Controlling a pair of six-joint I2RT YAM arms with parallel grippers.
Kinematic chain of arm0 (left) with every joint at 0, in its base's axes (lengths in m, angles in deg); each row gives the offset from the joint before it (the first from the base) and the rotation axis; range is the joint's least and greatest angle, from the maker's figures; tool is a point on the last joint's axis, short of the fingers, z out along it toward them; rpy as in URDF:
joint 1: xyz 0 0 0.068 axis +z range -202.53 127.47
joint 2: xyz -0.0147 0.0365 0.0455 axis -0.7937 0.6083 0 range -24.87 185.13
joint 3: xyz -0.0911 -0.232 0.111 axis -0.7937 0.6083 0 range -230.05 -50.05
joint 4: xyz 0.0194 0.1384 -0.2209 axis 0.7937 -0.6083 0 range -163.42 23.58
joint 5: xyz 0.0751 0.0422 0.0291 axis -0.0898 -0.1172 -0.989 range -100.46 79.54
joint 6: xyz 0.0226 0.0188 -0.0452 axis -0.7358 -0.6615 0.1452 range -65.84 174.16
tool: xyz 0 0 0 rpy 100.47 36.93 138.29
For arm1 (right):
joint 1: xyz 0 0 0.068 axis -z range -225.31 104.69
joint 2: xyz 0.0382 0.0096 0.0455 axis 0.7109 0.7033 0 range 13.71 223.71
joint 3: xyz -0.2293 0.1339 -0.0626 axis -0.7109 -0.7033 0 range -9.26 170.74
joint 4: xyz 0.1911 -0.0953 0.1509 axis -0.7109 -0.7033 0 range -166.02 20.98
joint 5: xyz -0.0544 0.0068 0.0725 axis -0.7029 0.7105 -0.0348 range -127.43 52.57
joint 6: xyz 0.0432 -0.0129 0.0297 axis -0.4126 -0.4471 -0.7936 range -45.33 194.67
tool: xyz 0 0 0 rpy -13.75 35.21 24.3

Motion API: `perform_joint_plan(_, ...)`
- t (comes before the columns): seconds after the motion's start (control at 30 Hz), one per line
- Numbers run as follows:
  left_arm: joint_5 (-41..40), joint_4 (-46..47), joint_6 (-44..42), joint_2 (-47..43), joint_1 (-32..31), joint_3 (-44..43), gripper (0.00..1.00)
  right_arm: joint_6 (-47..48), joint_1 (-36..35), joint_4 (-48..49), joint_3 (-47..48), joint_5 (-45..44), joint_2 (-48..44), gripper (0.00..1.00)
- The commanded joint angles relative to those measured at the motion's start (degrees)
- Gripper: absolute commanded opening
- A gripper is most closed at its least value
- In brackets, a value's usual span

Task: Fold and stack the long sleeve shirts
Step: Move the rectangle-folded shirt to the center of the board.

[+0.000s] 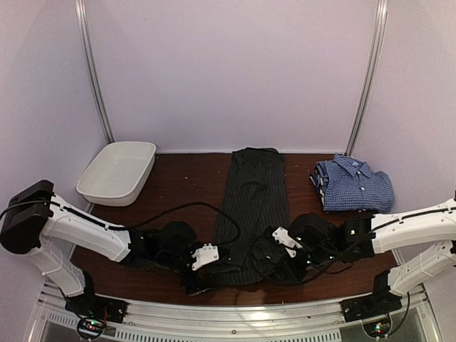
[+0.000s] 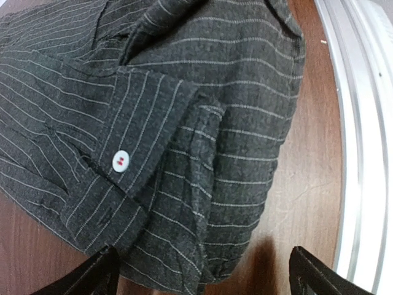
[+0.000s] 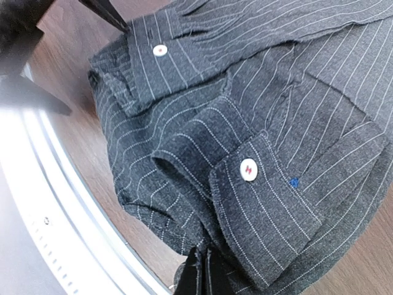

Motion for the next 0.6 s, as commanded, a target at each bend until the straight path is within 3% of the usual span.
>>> perform_joint_plan(0.0,-3.5,4.2,-8.4,2.6,-1.3,-3.4,0.97,-1.6,2.9,-0.1,-1.2,4.5,-3.5,0.0)
perform_joint_plan(0.2,-8.1,5.4,-12.1,6.6,-2.5,-4.7,0.97,-1.8,7.1,1.0,-2.0,8.3,-4.8,0.0)
perform_joint_plan(0.3,-11.9,4.5,-12.9,8.6,-2.8,-5.9,0.88,-1.6,7.4,1.0,-1.9,8.8,-3.7,0.0)
perform_joint_plan(0.47,-12.6,2.5,-12.8,10.5,-2.8,-7.2,0.62,-1.9,7.5,1.7,-2.1,9.7,-2.2,0.0)
perform_joint_plan(0.57,-12.8,0.6,-11.5,10.4,-2.8,-7.2,0.37,-2.3,7.5,2.4,-2.6,10.2,-1.9,0.0)
